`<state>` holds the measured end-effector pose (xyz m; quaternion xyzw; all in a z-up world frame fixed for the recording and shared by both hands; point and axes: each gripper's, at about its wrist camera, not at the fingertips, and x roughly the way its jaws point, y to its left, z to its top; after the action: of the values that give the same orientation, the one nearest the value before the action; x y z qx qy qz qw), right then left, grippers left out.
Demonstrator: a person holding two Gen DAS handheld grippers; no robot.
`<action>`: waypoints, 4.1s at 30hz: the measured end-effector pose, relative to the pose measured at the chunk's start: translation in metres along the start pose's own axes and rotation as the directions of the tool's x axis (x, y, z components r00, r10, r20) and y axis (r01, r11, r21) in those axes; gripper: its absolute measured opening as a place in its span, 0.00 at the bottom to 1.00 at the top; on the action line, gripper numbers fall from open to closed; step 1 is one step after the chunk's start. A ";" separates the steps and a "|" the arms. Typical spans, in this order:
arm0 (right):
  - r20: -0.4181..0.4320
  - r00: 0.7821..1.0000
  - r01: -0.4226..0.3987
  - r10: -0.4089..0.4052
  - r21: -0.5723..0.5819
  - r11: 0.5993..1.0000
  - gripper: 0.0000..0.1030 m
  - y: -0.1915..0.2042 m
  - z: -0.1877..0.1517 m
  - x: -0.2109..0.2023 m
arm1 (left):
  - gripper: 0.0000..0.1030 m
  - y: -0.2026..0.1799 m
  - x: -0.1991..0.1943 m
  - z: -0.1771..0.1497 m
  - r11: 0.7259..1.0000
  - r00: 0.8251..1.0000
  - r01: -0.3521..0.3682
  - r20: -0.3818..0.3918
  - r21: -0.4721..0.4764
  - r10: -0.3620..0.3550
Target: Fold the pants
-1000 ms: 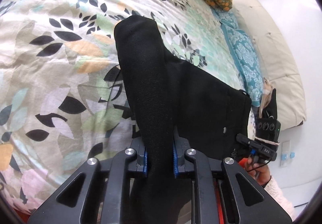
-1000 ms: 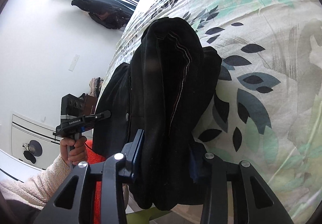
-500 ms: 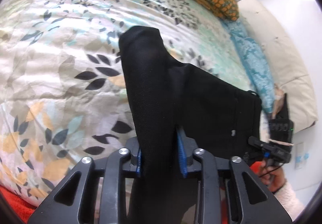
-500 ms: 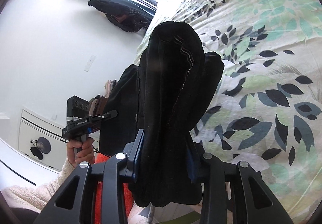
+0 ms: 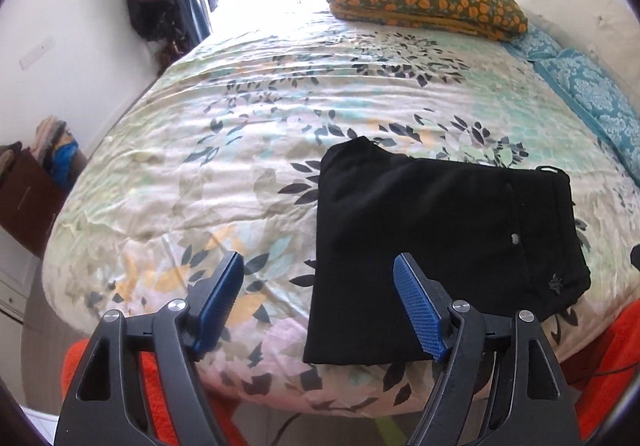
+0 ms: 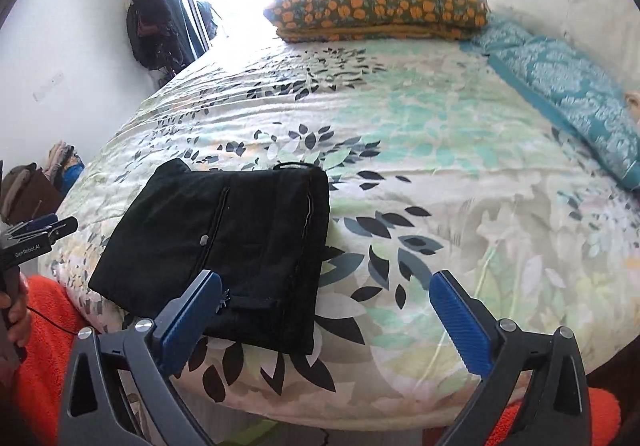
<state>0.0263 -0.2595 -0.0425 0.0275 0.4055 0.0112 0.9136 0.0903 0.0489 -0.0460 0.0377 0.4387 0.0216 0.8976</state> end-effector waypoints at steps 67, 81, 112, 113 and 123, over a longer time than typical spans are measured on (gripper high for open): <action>-0.072 0.993 0.091 -0.090 0.008 0.996 1.00 0.072 -0.004 -0.072 | 0.83 -0.048 -0.091 -0.037 0.993 0.997 0.034 -0.068 0.117 -0.026; -0.073 0.994 0.084 -0.083 0.011 0.996 1.00 0.076 -0.004 -0.070 | 0.87 -0.044 -0.088 -0.037 0.993 0.992 0.079 -0.109 0.086 -0.069; -0.069 0.995 0.071 -0.073 -0.037 0.997 1.00 0.087 -0.010 -0.073 | 0.87 -0.048 -0.090 -0.038 0.992 0.988 0.096 -0.125 0.080 -0.086; -0.070 0.995 0.070 -0.073 -0.038 0.997 1.00 0.087 -0.010 -0.073 | 0.87 -0.047 -0.089 -0.039 0.992 0.988 0.099 -0.126 0.077 -0.089; -0.074 0.995 0.056 -0.060 -0.054 0.997 1.00 0.092 -0.011 -0.073 | 0.87 -0.042 -0.089 -0.038 0.993 0.991 0.090 -0.110 0.077 -0.081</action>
<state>-0.0303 -0.1707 0.0092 -0.0084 0.4399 -0.0038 0.8980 0.0061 0.0024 -0.0031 0.0541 0.4877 -0.0329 0.8707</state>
